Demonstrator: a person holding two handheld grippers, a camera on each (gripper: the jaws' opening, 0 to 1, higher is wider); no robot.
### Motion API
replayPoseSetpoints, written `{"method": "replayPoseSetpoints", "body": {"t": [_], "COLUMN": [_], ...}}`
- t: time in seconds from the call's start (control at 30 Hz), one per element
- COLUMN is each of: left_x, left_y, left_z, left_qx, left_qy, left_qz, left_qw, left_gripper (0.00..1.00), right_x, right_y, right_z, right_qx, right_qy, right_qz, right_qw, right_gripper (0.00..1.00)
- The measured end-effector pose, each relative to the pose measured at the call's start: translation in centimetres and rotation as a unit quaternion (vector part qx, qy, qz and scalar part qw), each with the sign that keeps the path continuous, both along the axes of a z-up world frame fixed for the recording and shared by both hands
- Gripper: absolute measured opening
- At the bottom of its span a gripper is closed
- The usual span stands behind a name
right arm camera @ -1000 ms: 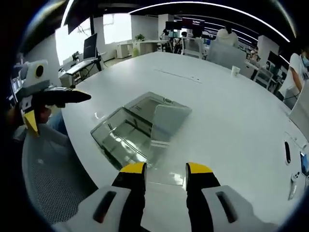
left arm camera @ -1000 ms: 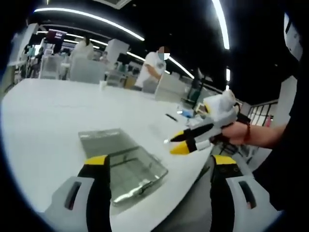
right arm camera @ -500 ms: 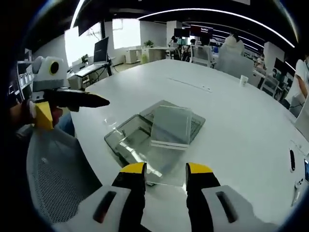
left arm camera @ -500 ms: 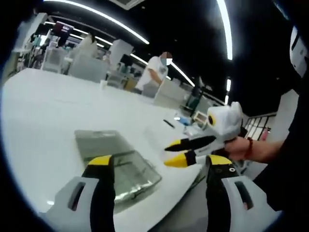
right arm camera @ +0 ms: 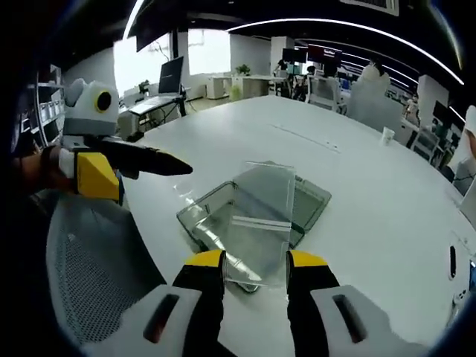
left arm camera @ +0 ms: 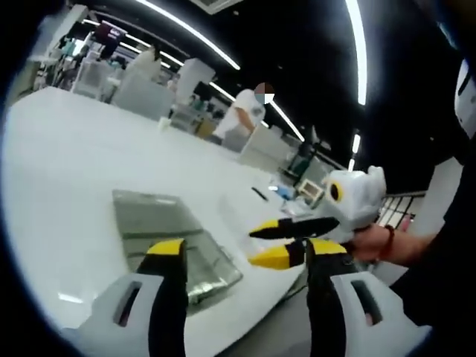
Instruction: Insert the divider into the dual guide fixture by aligning both edges with the guide slots and pushing it downward to the bottom, including one-sided entry, uneven engagement, binding, and posture correction.
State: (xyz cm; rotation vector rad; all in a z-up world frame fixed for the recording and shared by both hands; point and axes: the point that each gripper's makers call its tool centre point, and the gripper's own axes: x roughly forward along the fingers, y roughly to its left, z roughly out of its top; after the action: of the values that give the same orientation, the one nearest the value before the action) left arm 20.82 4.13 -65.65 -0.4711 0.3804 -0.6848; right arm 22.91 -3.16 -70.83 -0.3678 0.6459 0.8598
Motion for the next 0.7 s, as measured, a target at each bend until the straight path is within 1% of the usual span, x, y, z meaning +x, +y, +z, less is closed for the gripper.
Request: {"method": "replayPoseSetpoints", "body": {"t": [0.17,0.23,0.5,0.63,0.7], "left_x": [0.1,0.2,0.4,0.6,0.9], "left_y": [-0.1,-0.1,0.3,0.5,0.6], "left_z": [-0.2,-0.2,-0.2,-0.1,0.1], "left_qx": [-0.004,-0.007,-0.02,-0.031,-0.033], "left_qy": [0.007,0.009,0.018,0.023,0.017], "left_qz": [0.0,0.001,0.017,0.023,0.028], "left_qw": [1.0,0.9999,0.9995,0.999,0.9989], "left_gripper": [0.57,0.56,0.47,0.4,0.36], "right_x": [-0.6,-0.7,-1.4,-1.6,-1.7], "right_y": [1.2,1.4,2.2,2.6,2.9], "right_z": [0.3,0.4,1.0,1.4,1.6], "right_qx": [-0.007,-0.011,-0.003,0.002,0.006], "right_qy": [-0.009,-0.012,-0.016,-0.018,-0.019], "right_qz": [0.029,0.034,0.052,0.058,0.06], "right_qw": [0.9995,0.9993,0.9985,0.9982,0.998], "right_gripper": [0.28,0.28,0.28,0.28,0.28]}}
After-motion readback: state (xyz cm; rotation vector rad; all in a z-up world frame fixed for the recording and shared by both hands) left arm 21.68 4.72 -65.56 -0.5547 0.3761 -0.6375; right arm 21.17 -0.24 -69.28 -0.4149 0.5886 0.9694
